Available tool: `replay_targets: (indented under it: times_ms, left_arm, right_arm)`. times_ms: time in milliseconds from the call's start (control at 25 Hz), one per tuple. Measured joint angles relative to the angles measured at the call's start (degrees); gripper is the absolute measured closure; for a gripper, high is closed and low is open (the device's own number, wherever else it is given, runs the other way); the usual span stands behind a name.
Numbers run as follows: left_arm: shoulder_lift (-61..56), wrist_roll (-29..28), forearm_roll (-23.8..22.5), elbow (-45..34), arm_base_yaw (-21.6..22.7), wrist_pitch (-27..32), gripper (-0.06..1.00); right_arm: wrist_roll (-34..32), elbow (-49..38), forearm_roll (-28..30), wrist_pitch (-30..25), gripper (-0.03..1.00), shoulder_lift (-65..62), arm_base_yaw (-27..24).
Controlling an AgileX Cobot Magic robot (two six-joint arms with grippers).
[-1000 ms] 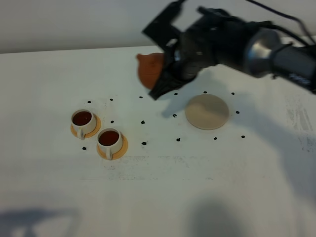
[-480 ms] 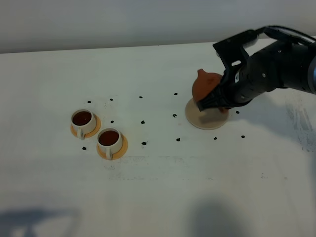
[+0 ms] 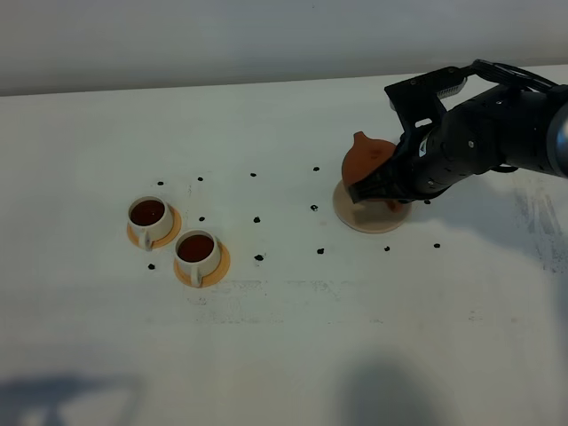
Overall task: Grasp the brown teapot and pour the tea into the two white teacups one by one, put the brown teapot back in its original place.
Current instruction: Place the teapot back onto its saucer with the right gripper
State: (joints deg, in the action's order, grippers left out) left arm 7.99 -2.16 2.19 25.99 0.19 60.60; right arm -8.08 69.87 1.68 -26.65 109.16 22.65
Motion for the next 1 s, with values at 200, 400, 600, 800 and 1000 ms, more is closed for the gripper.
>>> replay_targets:
  times_ms: [200, 400, 600, 800, 1000]
  left_arm:
    - [0.0, 0.0, 0.0, 0.0, 0.0, 0.0, 0.38]
    - [0.0, 0.0, 0.0, 0.0, 0.0, 0.0, 0.38]
    - [0.0, 0.0, 0.0, 0.0, 0.0, 0.0, 0.38]
    - [0.0, 0.0, 0.0, 0.0, 0.0, 0.0, 0.38]
    - [0.0, 0.0, 0.0, 0.0, 0.0, 0.0, 0.38]
  right_arm:
    - [0.0, -0.8, -1.1, 0.3, 0.85, 0.3, 0.3]
    - [0.0, -3.6, -2.1, 2.0, 0.85, 0.3, 0.7]
    - [0.0, -4.3, -2.5, 3.3, 0.85, 0.3, 0.7]
    - [0.0, -4.4, -2.5, 4.5, 0.85, 0.3, 0.7]
    - [0.0, -4.4, -2.5, 5.4, 0.85, 0.5, 0.7]
